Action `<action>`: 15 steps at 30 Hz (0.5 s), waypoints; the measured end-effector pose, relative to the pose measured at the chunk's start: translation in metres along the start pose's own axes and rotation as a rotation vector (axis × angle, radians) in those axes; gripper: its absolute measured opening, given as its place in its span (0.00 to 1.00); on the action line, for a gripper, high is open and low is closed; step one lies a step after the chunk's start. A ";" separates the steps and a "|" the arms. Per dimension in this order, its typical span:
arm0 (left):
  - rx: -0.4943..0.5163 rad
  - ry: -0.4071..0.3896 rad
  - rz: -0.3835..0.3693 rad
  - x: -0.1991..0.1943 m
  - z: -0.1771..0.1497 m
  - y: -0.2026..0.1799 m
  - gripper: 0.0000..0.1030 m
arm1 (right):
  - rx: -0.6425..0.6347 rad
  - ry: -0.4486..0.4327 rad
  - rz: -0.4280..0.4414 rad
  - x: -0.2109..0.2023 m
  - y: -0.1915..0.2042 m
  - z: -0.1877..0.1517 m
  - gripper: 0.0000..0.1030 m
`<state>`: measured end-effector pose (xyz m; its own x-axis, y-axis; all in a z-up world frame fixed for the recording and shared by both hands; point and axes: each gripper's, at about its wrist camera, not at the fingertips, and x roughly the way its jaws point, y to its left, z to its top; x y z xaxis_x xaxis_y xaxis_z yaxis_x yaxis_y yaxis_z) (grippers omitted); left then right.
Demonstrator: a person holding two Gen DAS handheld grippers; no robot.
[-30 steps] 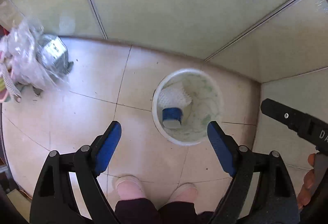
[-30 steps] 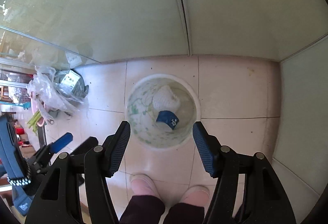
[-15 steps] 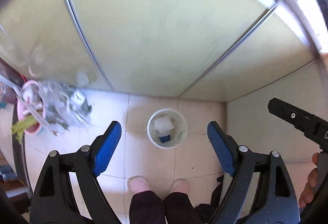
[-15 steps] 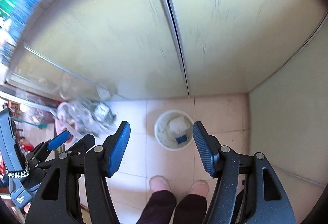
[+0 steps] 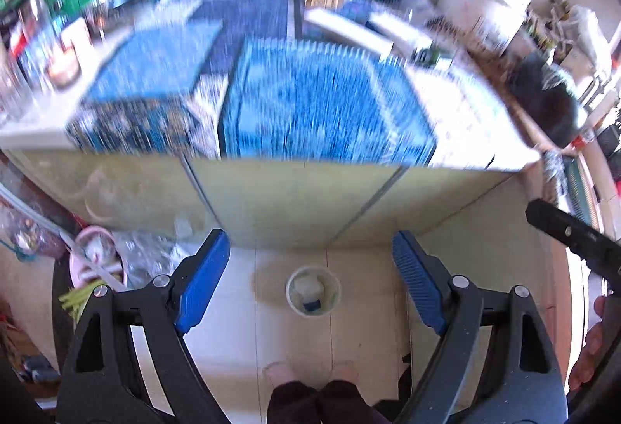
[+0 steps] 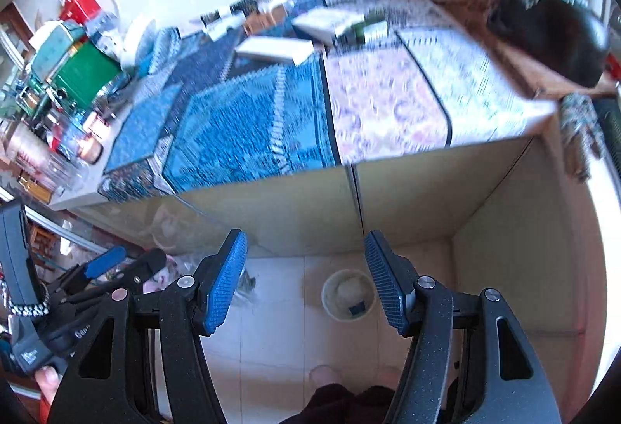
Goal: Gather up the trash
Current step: 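Raise both tools back up to the counter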
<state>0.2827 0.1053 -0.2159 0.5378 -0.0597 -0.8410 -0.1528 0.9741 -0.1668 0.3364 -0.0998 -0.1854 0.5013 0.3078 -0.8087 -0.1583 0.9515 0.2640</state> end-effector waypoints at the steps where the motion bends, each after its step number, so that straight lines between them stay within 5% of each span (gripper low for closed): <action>1: 0.004 -0.018 -0.002 -0.009 0.006 -0.001 0.83 | -0.004 -0.018 -0.008 -0.005 0.003 0.005 0.59; 8: 0.039 -0.093 0.004 -0.045 0.046 -0.014 0.83 | 0.012 -0.080 -0.036 -0.042 0.000 0.030 0.60; 15: 0.034 -0.133 0.023 -0.039 0.093 -0.032 0.83 | 0.019 -0.112 -0.048 -0.037 -0.033 0.073 0.60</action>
<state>0.3435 0.0969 -0.1305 0.6399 -0.0103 -0.7684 -0.1390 0.9819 -0.1290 0.3850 -0.1431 -0.1256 0.5998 0.2587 -0.7572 -0.1163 0.9644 0.2374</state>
